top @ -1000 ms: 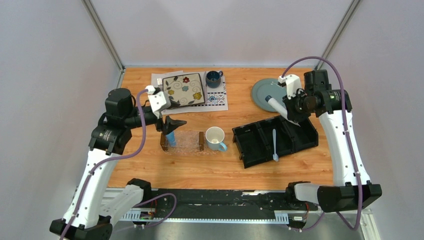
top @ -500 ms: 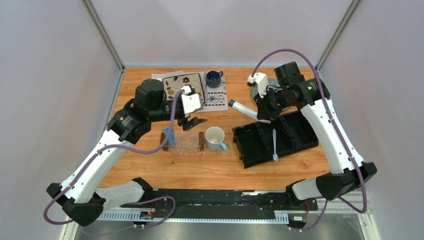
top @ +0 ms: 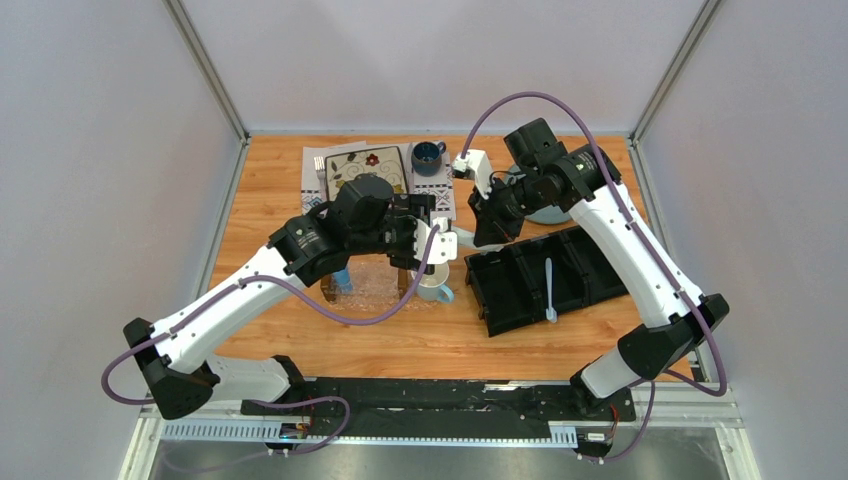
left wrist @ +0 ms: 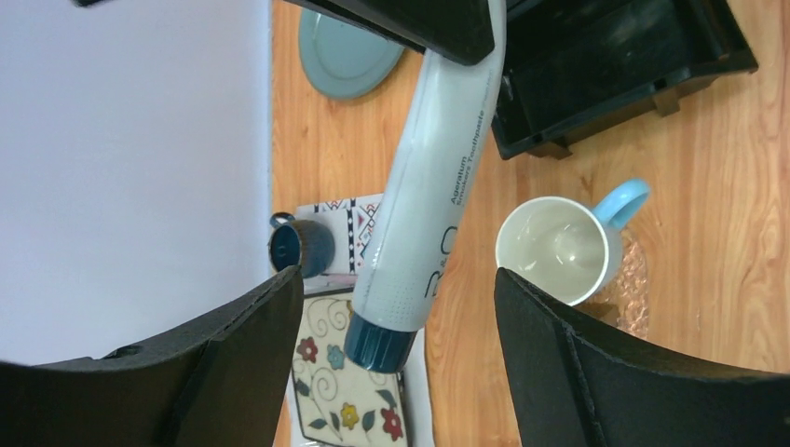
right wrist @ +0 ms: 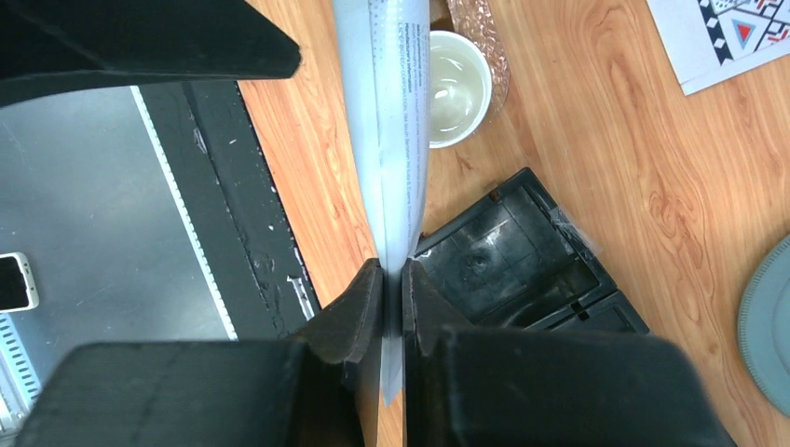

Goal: Prepare toiletry sets of a toothbrush and toothpaste on the tray

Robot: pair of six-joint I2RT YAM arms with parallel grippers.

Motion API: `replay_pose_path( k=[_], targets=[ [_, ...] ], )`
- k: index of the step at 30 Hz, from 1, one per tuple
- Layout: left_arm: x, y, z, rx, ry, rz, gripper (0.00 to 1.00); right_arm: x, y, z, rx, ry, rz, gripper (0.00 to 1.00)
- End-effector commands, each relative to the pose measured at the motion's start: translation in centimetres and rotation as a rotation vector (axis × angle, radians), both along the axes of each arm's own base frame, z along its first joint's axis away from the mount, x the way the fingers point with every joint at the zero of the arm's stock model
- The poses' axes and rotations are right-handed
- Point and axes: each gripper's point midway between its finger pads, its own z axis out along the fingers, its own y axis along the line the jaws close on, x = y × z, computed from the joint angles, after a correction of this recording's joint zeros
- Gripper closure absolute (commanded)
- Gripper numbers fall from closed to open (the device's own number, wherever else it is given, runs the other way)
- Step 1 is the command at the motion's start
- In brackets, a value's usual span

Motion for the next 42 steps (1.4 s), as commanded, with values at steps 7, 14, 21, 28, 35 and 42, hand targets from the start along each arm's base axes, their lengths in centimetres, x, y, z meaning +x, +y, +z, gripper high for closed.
replay_pose_path(
  k=[7,14,21,28,35,42],
  targets=[
    [2.1,0.0,-1.5,0.108,-0.124,0.009,0.18,-2.0,1.2,2.8,0.079,0.017,0.07,0.99],
    [2.9,0.1,-2.2,0.144,-0.144,0.026,0.35,-2.3,1.5,2.8,0.089,0.033,0.073,0.99],
    [2.5,0.3,-2.5,0.141,-0.128,0.033,0.76,-1.9,1.7,2.4,0.08,0.038,0.058,0.99],
    [2.1,0.8,-2.2,0.086,-0.086,0.089,1.0,-1.2,2.0,3.0,0.09,0.01,0.038,0.97],
    [1.9,1.6,-1.0,-0.038,-0.047,0.186,1.0,0.2,2.3,4.9,0.111,-0.058,-0.005,0.63],
    [2.4,3.3,0.1,-0.14,-0.006,0.28,1.0,1.4,1.7,8.4,0.151,-0.199,-0.064,0.37]
  ],
)
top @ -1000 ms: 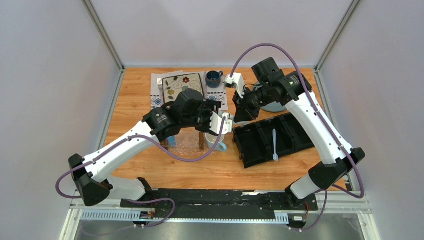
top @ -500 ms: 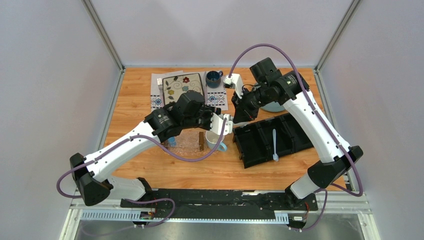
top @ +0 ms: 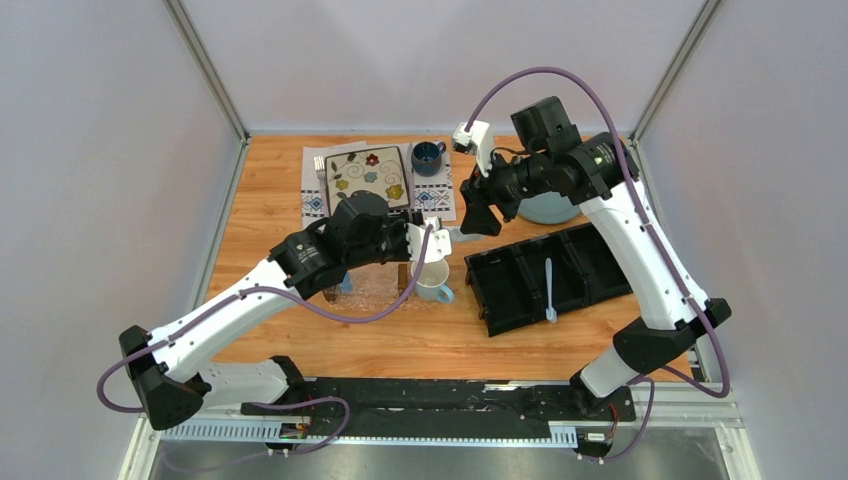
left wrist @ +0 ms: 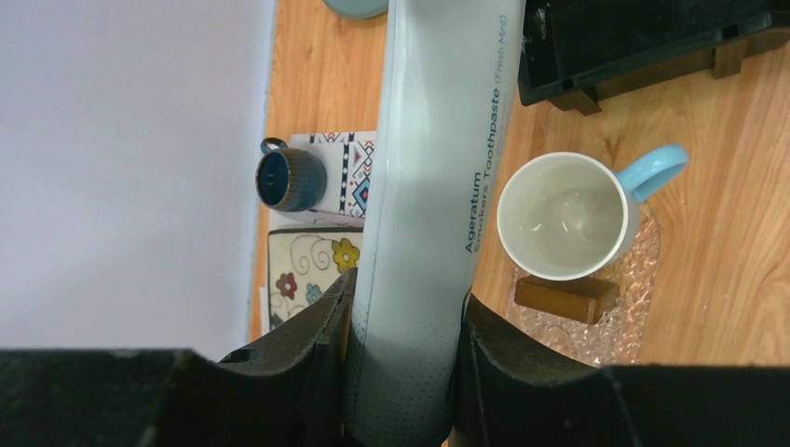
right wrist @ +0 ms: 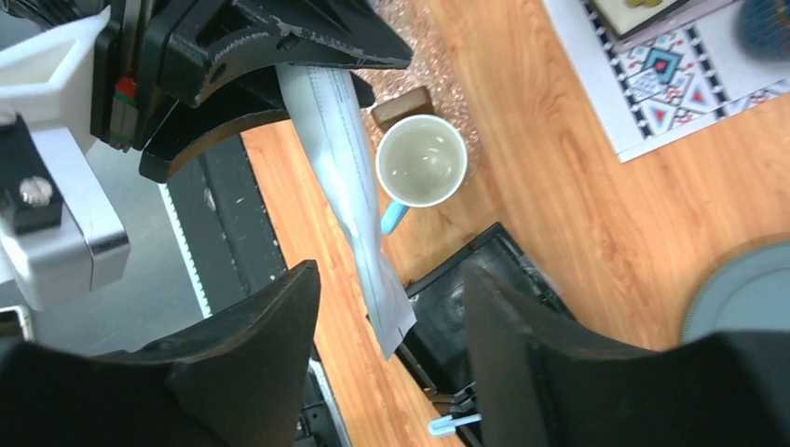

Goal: Prepare toiletry sets of a toothbrush and toothpaste on the tray

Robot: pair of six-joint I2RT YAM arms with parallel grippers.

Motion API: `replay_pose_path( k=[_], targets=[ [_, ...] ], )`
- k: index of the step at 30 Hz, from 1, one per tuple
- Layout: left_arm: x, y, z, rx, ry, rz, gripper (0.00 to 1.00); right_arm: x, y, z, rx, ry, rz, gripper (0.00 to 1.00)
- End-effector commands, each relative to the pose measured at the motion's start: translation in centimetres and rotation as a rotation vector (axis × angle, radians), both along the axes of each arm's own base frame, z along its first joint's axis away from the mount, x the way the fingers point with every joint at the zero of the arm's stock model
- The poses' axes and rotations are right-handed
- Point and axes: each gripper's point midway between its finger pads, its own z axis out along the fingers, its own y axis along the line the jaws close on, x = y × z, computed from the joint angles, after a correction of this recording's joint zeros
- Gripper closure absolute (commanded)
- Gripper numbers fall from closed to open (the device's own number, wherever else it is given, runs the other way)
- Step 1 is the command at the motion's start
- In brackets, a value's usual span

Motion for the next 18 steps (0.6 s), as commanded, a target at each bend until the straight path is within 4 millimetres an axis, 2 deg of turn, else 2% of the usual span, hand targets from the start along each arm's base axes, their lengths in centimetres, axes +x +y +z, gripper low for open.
replay_pose_path(
  k=[1,4,6,12,17,18],
  targets=[
    [0.6,0.8,4.0,-0.207,0.001,0.092,1.0,0.9,-0.2,3.5,0.066,-0.143,-0.053,0.33],
    [1.1,2.2,5.1,-0.305,0.02,0.14,1.0,1.4,-0.5,5.2,0.104,-0.211,-0.093,0.26],
    [0.7,2.4,6.1,-0.367,0.034,0.135,1.0,1.6,-0.4,5.7,0.123,-0.221,-0.109,0.21],
    [0.1,2.9,7.8,-0.472,0.09,0.158,1.0,2.4,-0.2,7.4,0.177,-0.258,-0.142,0.17],
    [-0.1,2.9,9.3,-0.595,0.181,0.18,1.0,2.1,0.4,8.5,0.249,-0.256,-0.116,0.16],
    [0.0,2.7,10.0,-0.622,0.191,0.178,1.0,2.1,0.6,9.5,0.285,-0.283,-0.113,0.16]
  ],
)
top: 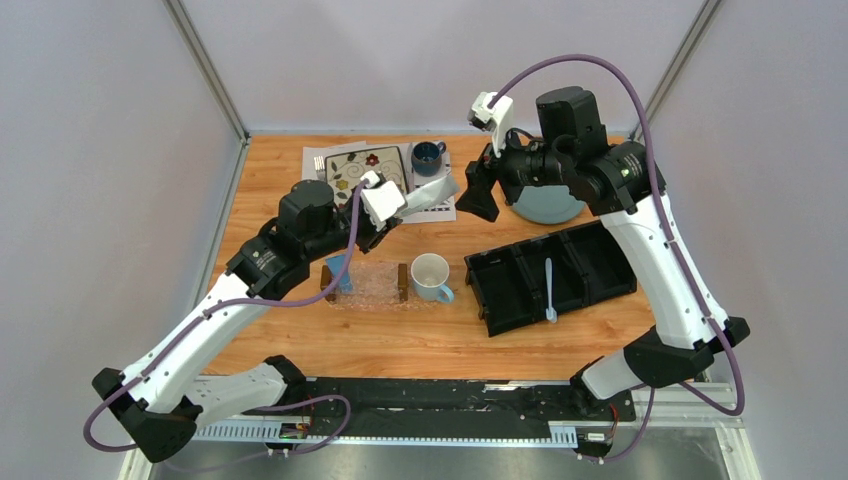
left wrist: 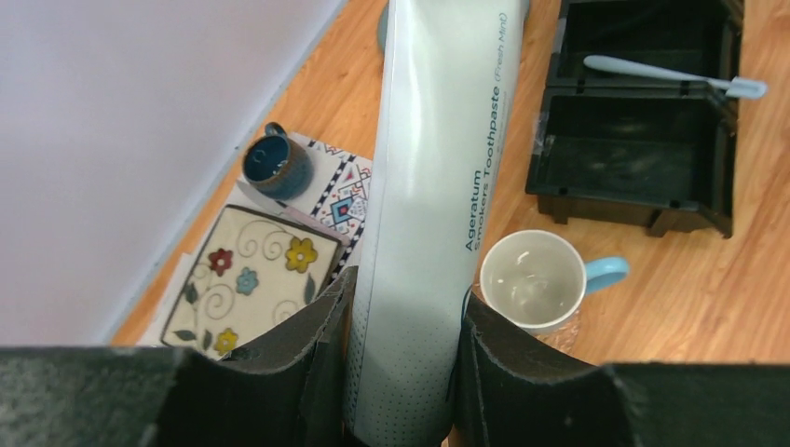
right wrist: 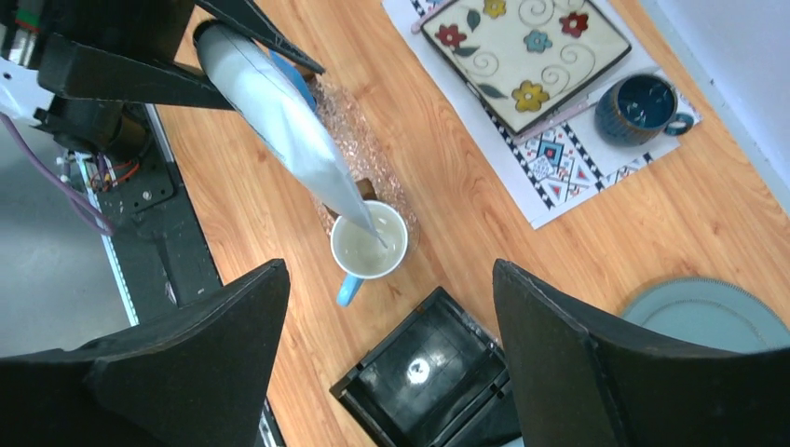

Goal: Prepare toiletry sets of a toothbrush and toothpaste on the tray

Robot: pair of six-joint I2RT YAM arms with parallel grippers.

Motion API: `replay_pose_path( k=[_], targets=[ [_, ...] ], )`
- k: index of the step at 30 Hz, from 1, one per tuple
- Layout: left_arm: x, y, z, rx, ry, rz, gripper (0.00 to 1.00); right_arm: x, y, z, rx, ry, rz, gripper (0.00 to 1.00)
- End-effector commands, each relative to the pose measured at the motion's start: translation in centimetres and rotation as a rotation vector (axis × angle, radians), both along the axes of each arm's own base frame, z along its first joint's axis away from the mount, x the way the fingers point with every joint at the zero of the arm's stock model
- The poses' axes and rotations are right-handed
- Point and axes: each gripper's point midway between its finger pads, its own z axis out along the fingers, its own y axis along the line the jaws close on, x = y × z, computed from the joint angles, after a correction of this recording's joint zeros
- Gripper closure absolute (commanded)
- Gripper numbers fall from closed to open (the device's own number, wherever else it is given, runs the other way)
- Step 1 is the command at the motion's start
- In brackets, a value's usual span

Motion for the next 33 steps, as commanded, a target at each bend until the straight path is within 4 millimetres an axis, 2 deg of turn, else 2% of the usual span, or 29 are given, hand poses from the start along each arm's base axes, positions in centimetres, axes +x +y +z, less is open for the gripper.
replay_pose_path(
  k=[1,8,9,10,16,17,18,21,33],
  targets=[
    [-0.2,-0.8,5.3,-0.235,0.029,-0.005,1.0,-0.4,0.9,4.5,0.165,-0.103,0.033,0.16],
    [-0.1,-1.6,9.1,-0.422,0.116,-0.055,1.0,-0.7,2.4,6.2,0.275,-0.101,0.107,0.15],
    [-0.3,-2.1,9.9,-0.469,0.143,-0.078,1.0,-0.5,2.6,7.0,0.312,-0.118,0.109,0.15],
    [-0.2,-2.1,10.2,-0.488,0.15,-0.083,1.0,-0.6,2.9,6.6,0.324,-0.102,0.119,0.14],
    [-0.1,-3.3,11.6,-0.605,0.244,-0.133,1.0,-0.1,4.1,8.8,0.45,-0.127,0.136,0.14],
    [-0.3,-3.8,12.2,-0.641,0.262,-0.162,1.0,0.0,4.3,8.4,0.465,-0.096,0.128,0.14],
    [-0.2,-3.9,11.9,-0.652,0.281,-0.163,1.0,0.1,4.5,9.3,0.498,-0.126,0.137,0.14],
    [-0.2,-4.4,11.9,-0.695,0.309,-0.186,1.0,-0.4,4.9,9.9,0.544,-0.101,0.16,0.14],
    [-0.4,-5.4,11.9,-0.765,0.373,-0.253,1.0,0.3,6.2,10.6,0.609,-0.018,0.178,0.13]
  ],
)
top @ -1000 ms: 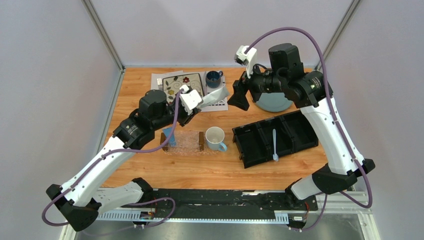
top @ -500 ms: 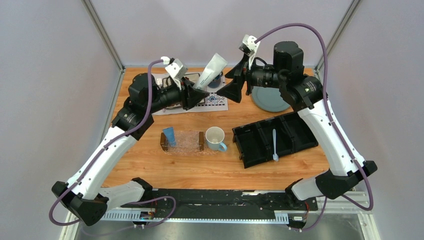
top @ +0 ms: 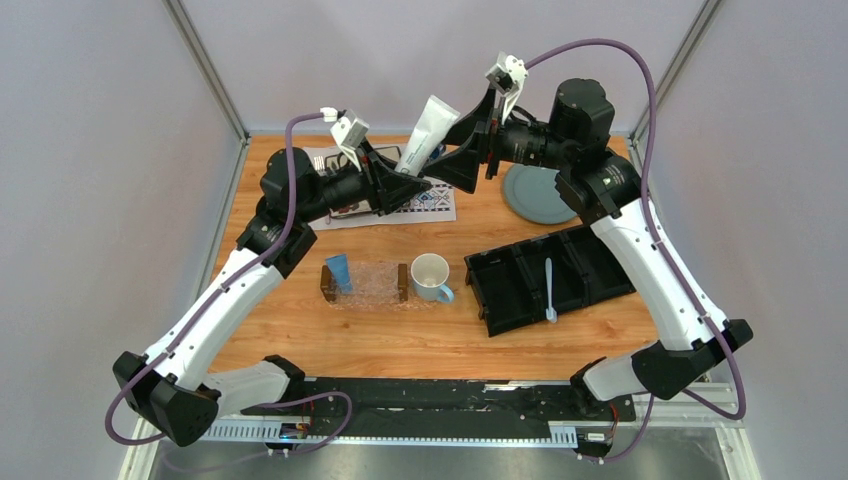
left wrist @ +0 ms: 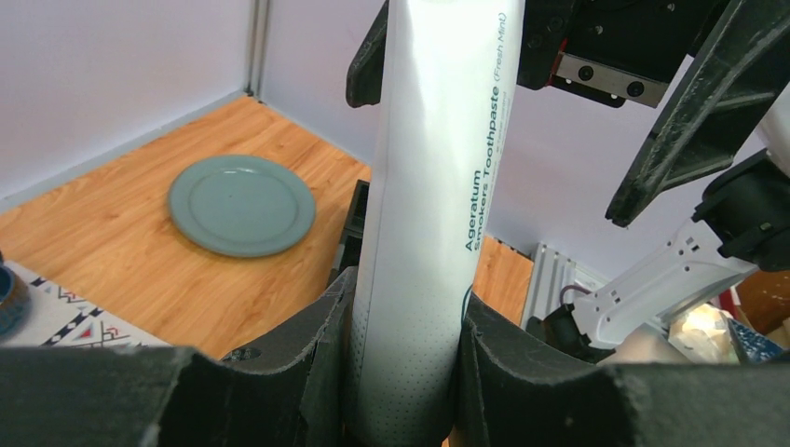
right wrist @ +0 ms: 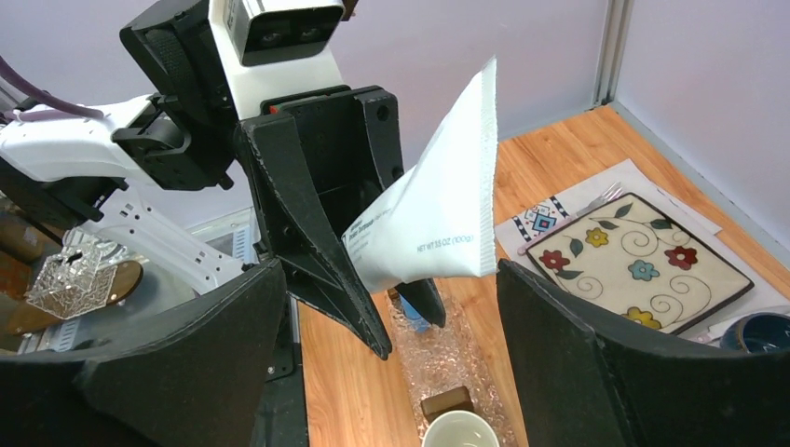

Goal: Prepare toiletry sets of a toothbrush and toothpaste on the tray

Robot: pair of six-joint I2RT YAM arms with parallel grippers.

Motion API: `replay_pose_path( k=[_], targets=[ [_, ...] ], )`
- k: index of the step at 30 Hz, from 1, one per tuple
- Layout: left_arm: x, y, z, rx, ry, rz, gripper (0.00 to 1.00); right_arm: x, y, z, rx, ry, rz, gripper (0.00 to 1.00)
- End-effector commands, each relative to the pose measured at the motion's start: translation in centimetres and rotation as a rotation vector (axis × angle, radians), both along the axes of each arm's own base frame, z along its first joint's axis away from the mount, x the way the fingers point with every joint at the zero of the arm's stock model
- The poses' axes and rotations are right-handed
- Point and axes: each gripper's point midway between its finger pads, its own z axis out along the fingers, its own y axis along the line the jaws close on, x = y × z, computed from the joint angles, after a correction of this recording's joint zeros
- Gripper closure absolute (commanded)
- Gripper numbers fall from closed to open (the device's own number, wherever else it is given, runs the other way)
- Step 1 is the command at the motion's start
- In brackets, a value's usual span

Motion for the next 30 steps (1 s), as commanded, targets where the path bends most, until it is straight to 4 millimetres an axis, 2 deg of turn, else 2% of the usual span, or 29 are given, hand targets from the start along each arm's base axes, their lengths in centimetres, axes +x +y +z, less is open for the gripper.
replay_pose_path(
  k=[1,10,16,24,28,30],
  targets=[
    [-0.5,-0.3,2.8,-0.095,-0.051,-0.04,1.0,0.0,0.4,2.2,0.066,-0.018,0.025,0.13],
    [-0.4,-0.6,2.9,-0.119,-0.038,-0.056,1.0,0.3,1.2,1.7,0.08,0.026,0.057,0.15],
    [-0.2,-0.7,2.6,-0.116,-0.037,-0.055,1.0,0.1,1.8,1.8,0.085,0.035,0.085,0.25],
    [0.0,-0.9,2.5,-0.113,-0.043,-0.056,1.0,-0.1,2.9,0.9,0.071,0.058,0.124,0.5],
    [-0.1,-0.9,2.3,-0.109,-0.044,-0.059,1.0,-0.2,3.0,0.9,0.07,0.057,0.135,0.69],
    [-0.1,-0.8,2.3,-0.106,-0.049,-0.057,1.0,-0.2,3.0,0.9,0.069,0.052,0.136,0.75]
  ],
)
